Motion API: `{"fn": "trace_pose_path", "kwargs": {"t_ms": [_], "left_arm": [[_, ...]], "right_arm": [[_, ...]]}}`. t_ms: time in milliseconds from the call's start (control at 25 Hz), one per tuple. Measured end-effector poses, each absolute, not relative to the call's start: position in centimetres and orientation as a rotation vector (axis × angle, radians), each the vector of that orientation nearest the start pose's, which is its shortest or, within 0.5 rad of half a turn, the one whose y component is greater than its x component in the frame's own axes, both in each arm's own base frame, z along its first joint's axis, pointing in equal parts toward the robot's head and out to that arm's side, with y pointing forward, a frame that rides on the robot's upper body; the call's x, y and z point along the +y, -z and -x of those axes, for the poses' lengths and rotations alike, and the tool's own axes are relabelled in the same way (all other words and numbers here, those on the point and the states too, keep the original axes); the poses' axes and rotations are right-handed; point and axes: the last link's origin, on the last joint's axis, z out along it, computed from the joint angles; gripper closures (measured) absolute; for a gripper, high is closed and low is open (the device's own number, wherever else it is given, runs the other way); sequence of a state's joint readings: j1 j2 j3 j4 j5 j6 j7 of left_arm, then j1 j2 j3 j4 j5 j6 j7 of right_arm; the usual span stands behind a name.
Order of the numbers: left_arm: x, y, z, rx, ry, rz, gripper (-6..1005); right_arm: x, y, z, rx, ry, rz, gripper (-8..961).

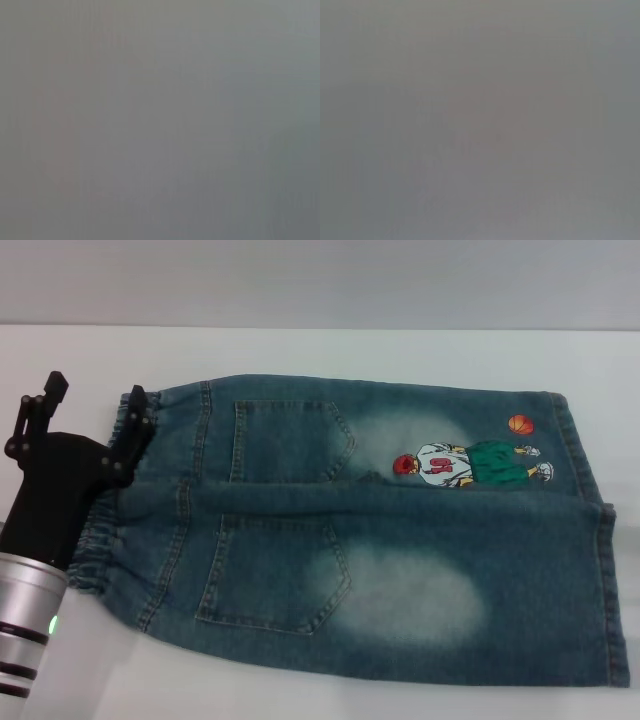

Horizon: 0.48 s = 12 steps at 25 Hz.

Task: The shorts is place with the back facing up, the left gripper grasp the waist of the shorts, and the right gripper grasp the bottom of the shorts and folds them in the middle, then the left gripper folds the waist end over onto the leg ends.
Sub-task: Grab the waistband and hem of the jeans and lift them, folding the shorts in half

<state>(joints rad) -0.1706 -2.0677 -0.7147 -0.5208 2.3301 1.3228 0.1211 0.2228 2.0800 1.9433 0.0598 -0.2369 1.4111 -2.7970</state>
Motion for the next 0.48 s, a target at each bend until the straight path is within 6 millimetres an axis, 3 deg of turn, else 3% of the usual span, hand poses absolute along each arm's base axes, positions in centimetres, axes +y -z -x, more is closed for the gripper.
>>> {"fn": "trace_pose_path", "kwargs": {"t_ms": [480], "left_arm": [[26.71, 3.94, 28.67, -0.360, 0.815, 1.605, 173]], "right_arm": [[24.81, -2.68, -38.62, 0.596, -0.731, 1.431, 238]]}}
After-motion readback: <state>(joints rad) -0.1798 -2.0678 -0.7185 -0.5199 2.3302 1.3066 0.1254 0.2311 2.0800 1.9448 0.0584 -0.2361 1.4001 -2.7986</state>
